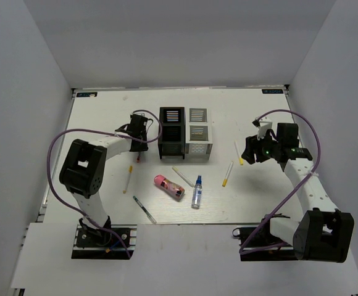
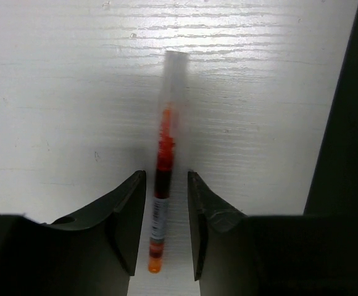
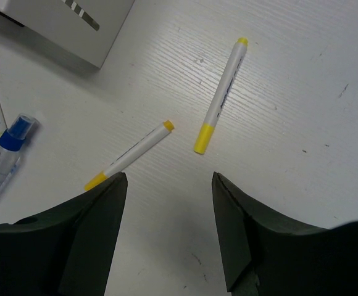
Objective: Sort the stationery into containers
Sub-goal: Grab a piece of stationery with the left arm
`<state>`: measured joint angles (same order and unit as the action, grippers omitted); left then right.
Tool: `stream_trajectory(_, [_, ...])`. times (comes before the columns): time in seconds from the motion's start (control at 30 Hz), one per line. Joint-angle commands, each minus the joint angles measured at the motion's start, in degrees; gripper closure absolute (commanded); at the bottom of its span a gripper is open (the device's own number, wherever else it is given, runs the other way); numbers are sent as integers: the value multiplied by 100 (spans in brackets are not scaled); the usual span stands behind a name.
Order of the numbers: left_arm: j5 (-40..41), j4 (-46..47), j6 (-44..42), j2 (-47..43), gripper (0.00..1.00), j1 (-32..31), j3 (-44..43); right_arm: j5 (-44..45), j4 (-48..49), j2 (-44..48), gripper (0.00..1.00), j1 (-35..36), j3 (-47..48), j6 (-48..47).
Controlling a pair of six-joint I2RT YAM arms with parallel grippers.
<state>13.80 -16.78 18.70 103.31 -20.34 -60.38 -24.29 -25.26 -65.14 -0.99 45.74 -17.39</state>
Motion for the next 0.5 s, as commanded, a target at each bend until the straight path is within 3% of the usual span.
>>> stream_trajectory(0.0, [342,-564,142,181,58,-110,17,-23,117,195,36,-6,-12,43])
stream_trajectory(0.2, [605,-774,204,444,65,-225,-88,4,56,292,36,-6,-3,-10])
stream_trajectory(0.33, [729,-827,327,393,87,-278,-88,-31,38,283,36,-6,23,-10])
stream_trajectory(0.43, [781,-775,388,120,100,-278,-35,-58,38,283,36,-6,14,-10])
stream_trajectory(0.47, [834,-775,389,24,100,-278,-35,-110,47,283,38,-6,14,-19])
